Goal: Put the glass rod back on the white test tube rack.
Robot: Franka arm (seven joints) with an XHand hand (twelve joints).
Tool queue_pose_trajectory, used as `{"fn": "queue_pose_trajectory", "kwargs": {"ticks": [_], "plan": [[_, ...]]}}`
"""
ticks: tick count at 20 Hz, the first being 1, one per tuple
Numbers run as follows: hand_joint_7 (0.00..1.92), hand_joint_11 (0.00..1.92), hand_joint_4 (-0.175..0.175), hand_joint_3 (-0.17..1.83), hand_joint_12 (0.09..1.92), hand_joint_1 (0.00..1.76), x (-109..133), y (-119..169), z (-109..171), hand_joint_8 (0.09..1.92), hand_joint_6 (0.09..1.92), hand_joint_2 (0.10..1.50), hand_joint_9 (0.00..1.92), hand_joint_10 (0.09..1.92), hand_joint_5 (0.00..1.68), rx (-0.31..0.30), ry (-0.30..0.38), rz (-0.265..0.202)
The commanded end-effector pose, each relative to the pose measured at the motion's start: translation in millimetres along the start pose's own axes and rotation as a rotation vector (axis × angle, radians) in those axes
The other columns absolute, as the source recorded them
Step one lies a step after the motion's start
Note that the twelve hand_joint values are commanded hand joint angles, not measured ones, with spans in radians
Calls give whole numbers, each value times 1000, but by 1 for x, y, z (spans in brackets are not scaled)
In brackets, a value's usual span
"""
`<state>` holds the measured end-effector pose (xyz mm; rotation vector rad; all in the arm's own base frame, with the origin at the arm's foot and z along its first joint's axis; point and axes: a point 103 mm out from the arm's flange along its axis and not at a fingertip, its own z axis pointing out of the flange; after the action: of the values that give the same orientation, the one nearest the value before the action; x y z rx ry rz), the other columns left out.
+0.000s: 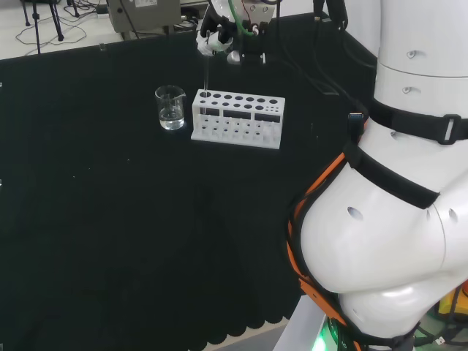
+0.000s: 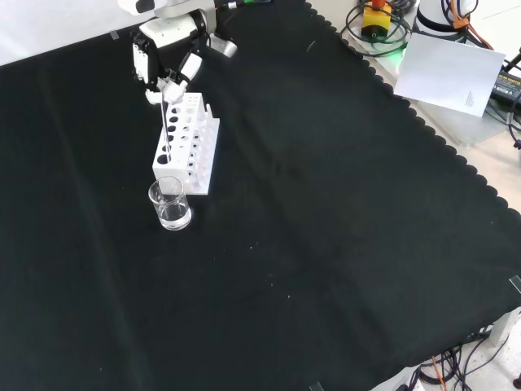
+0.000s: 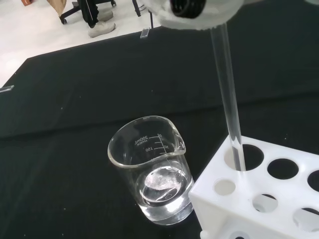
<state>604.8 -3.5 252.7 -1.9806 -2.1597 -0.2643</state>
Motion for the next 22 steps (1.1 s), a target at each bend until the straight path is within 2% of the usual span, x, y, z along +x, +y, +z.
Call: {"fn": "queue_pose_trajectory", "kwargs": {"ticks": [1, 7, 22], "plan": [[1126, 1262, -175, 0, 766, 1296, 1, 1, 2, 1081, 181, 1048, 1741, 620, 1255, 7, -7, -3], [1126, 1261, -175, 0, 766, 1296, 3, 5, 15, 1082, 182, 1048, 1741, 621, 1254, 21, -11, 0], [1124, 1260, -175, 0, 766, 1296, -3, 3, 19, 1085, 184, 1048, 1743, 622, 1254, 20, 3, -14]]}}
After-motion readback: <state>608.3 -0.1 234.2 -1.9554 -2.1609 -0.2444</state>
